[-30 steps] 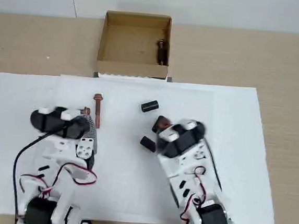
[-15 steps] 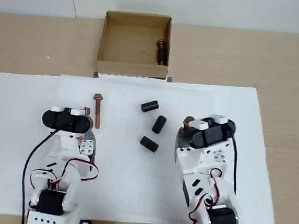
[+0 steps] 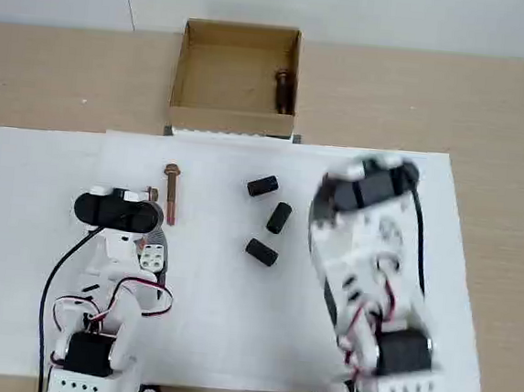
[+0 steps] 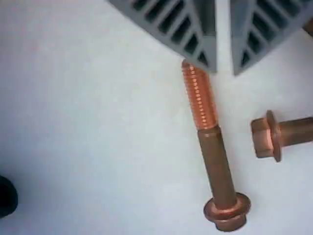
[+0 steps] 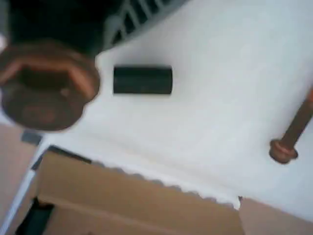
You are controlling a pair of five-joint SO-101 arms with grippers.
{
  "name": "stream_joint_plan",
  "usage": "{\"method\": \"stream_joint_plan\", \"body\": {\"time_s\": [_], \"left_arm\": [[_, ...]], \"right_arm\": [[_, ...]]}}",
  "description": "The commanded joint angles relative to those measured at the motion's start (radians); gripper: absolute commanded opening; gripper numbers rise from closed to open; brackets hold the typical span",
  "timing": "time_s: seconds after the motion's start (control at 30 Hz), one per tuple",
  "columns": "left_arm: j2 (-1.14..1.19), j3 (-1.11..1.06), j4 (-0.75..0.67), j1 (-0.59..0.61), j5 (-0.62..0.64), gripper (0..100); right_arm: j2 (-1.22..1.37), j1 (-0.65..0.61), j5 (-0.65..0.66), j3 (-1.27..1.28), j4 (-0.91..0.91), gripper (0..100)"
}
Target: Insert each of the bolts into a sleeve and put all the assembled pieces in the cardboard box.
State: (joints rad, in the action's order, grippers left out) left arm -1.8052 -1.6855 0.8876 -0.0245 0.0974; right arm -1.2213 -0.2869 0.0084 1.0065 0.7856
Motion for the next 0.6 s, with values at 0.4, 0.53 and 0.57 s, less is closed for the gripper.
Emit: {"method": "stream_joint_plan", "body": {"time_s": [0.4,0.53,0.57], "left_arm": [[-0.012,0.004,-0.005,0.003,-0.008,1],[-0.012,0.004,-0.005,0.003,-0.006,1],[-0.012,0.004,-0.005,0.003,-0.006,1]], "right_arm": [[1.030,0.001,0.166,-0.793,-0.232,0.3],[1.207,0.001,0.285,-0.930,-0.294,0.3],[1.247,-0.001,0.316,-0.964,-0.303,0.3]]}}
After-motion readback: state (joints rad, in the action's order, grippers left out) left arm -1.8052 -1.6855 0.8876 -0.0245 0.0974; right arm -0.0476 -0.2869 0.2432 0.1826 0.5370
